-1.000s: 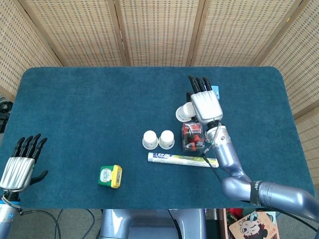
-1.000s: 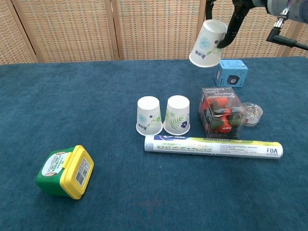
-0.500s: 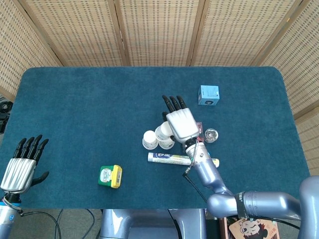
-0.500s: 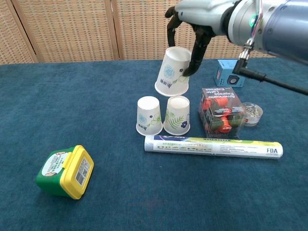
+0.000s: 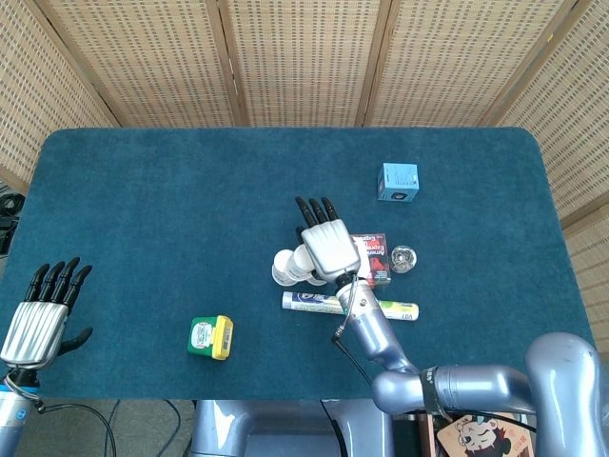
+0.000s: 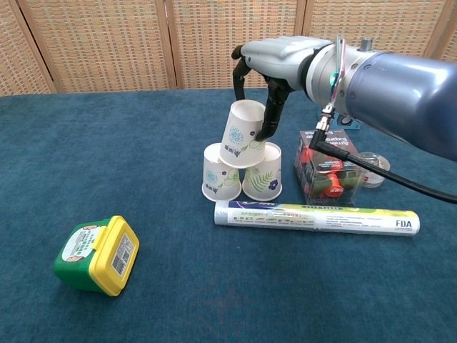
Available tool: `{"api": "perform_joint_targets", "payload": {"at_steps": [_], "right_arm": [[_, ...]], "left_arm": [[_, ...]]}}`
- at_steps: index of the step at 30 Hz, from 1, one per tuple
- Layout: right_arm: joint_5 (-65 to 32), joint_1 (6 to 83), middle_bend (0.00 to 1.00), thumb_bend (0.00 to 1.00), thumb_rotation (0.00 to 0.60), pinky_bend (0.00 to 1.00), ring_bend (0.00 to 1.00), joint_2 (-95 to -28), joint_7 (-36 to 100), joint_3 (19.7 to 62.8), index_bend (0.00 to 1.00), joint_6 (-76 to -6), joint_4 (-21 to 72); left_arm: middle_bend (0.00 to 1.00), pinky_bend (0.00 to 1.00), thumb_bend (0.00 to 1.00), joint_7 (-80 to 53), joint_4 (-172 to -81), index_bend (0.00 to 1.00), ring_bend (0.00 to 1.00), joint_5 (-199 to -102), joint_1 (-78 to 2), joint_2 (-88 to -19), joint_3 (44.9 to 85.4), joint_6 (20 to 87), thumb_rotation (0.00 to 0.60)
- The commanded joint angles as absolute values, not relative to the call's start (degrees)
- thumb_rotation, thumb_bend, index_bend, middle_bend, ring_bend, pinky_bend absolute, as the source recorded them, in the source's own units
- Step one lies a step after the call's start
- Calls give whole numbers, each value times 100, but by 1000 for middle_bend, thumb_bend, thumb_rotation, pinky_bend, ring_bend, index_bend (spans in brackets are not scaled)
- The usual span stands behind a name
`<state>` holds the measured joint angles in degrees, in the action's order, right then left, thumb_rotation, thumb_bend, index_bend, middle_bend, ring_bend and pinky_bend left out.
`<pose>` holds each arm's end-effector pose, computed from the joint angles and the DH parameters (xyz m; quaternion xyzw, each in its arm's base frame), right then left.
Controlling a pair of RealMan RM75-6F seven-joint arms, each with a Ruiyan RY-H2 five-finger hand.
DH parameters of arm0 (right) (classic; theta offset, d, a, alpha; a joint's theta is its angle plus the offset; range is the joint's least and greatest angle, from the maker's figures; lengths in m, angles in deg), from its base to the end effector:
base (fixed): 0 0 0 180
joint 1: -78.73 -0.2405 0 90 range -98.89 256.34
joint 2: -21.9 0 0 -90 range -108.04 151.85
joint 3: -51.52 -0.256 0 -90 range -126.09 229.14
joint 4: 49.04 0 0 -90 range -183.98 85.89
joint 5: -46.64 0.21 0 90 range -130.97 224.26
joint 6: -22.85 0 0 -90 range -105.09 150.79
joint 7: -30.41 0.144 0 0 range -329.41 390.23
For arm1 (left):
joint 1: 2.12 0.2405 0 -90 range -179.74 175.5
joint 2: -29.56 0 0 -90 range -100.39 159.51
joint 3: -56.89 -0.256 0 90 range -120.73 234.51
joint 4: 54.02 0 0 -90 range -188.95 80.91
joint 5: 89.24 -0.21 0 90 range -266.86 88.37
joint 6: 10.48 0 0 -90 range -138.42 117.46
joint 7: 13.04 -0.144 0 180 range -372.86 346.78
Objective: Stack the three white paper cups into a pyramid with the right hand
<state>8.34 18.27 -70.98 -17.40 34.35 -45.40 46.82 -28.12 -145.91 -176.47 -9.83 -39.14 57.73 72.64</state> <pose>-0.0194 -0.3582 -0.0120 0.7382 -0.3143 0.3742 0.4650 -0.2973 0.1877 0.1234 -0.6605 -0.3249 -0.3314 0.5903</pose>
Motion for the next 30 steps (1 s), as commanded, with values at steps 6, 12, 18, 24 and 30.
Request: {"api": "perform_joint_targets", "payload": {"at_steps": [6,12,18,24,30], "right_arm": [[864,1778,3,159,600,0,0,-7203,-1653,3467,522,-4354,4335],[813,1756,3,159,600,0,0,-7227,-1605,3430,522,-4340,4236],[833,1738,3,159,600,0,0,-7208,-1620,3388,522,-4350,4234],[932,1725,1,159,600,0,0,-7162,-1665,3345,522,-4354,4267],[1050,1717,0,159,600,0,0,-7070,-1758,3397,303,-4279,4411]], "left_arm": [[0,0,217,-2787,-14579,0,0,-17587,-986,-3916,5799,7243,600],[0,0,217,-2788,-14581,0,0,-17614,-986,-3917,5786,7245,600],[0,0,218,-2781,-14589,0,0,-17598,-986,-3918,5787,7235,600],[0,0,217,-2774,-14593,0,0,-17616,-980,-3911,5780,7249,600],[0,0,217,-2765,-14598,0,0,-17625,-972,-3907,5780,7267,600]]}}
